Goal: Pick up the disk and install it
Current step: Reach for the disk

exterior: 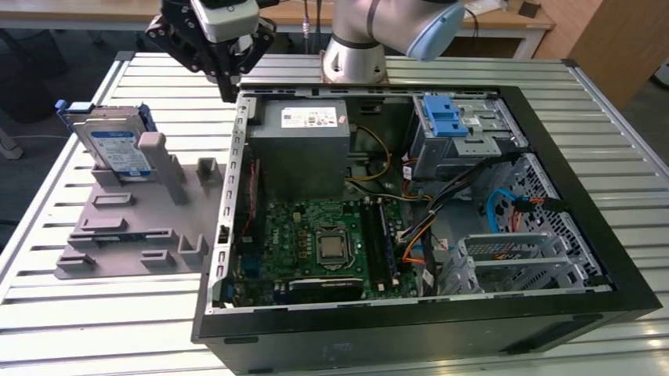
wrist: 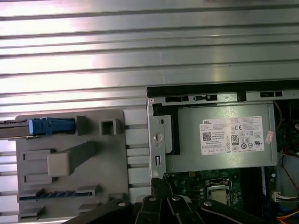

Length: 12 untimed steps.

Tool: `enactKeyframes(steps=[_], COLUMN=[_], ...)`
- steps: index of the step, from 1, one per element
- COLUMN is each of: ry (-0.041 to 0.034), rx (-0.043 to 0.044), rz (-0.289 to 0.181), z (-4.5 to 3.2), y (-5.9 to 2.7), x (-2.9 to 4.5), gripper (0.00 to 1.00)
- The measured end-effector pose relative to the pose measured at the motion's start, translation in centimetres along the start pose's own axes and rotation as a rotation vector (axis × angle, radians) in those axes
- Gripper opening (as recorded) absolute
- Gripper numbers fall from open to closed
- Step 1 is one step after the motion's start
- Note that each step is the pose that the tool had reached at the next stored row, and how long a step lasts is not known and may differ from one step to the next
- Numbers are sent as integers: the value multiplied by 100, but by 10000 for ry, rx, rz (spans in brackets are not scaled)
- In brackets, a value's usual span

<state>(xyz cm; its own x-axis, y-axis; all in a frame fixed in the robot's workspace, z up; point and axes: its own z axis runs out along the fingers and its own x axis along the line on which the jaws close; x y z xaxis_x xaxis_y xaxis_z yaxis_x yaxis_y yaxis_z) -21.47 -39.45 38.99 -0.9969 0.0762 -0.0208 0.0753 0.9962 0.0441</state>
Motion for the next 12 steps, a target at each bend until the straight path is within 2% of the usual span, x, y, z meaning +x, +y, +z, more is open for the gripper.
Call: enactKeyframes(steps=[12], ry=[3], rx=[0], rz=[0], z=[2], y=[-1], x=[87], gripper=[11])
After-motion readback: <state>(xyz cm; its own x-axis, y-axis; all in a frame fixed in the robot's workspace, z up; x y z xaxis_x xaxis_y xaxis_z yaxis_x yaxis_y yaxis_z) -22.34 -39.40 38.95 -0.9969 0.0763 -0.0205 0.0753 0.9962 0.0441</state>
